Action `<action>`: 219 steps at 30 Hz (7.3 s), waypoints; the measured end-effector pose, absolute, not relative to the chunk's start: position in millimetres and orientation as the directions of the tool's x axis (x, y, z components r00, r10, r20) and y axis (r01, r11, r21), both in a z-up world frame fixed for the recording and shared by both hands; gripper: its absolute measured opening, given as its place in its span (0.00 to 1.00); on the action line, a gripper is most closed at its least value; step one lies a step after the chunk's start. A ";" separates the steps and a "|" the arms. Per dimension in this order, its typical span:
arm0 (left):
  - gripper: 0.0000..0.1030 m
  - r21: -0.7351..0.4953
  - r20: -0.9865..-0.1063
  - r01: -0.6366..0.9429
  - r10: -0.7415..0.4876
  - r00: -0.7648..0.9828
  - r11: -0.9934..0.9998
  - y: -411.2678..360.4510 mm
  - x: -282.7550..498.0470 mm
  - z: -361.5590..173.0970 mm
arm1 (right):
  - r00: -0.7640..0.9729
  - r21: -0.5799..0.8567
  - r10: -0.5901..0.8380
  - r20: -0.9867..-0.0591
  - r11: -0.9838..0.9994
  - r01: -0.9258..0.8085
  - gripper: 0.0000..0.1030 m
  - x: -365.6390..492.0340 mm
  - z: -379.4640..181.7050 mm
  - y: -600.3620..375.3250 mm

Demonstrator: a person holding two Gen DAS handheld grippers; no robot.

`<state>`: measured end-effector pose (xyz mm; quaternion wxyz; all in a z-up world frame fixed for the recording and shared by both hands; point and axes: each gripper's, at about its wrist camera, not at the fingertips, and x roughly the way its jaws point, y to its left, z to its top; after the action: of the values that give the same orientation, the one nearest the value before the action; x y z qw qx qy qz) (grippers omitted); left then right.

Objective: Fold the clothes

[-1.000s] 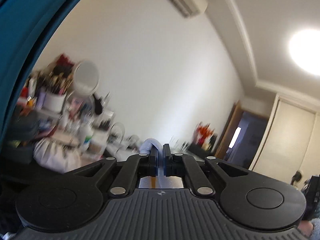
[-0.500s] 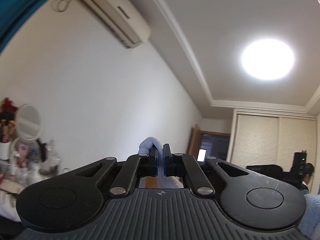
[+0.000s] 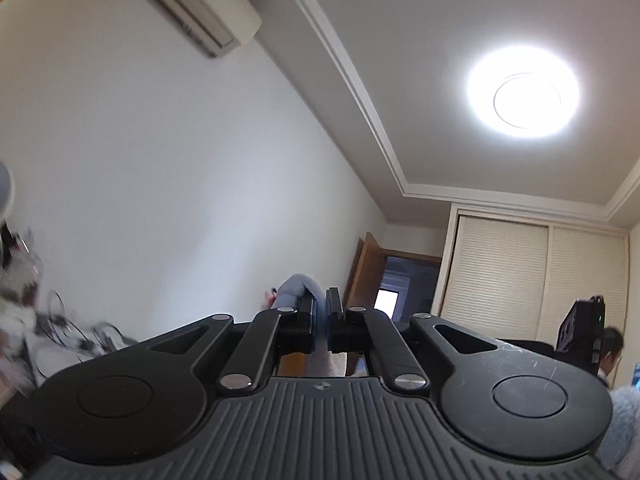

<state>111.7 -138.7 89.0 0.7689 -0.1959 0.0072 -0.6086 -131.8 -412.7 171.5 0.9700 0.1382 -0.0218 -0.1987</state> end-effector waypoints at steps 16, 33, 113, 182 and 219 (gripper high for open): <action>0.04 -0.347 0.119 0.937 -0.990 0.079 0.033 -353.6 138.0 64.9 | 0.853 0.371 -0.521 -0.004 0.792 0.485 0.02 -187.6 136.6 -633.6; 0.02 -0.209 0.050 0.977 -0.998 -0.033 -0.043 -581.6 209.7 59.7 | 0.783 0.419 -0.621 -0.049 0.698 0.580 0.13 -81.8 100.9 -850.3; 0.12 0.090 -0.940 0.996 -0.331 0.085 0.000 -888.5 321.4 -842.0 | 0.422 -0.021 -0.310 -0.852 0.825 0.564 0.81 203.1 -932.4 -749.7; 0.11 -0.194 0.213 0.864 -0.840 0.500 0.465 -785.4 306.8 176.9 | 0.941 0.172 -0.300 0.159 0.947 0.273 0.10 81.7 196.6 -984.6; 0.88 -0.465 -0.624 0.354 -0.584 0.519 0.811 -864.2 564.5 -101.3 | 0.788 0.059 -0.222 -0.575 0.949 0.310 0.92 436.2 -49.5 -1121.7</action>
<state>564.5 -864.2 -101.3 0.8601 -0.1415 0.4074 -0.2726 436.2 -1121.7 -49.5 0.9424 0.0751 0.2936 -0.1412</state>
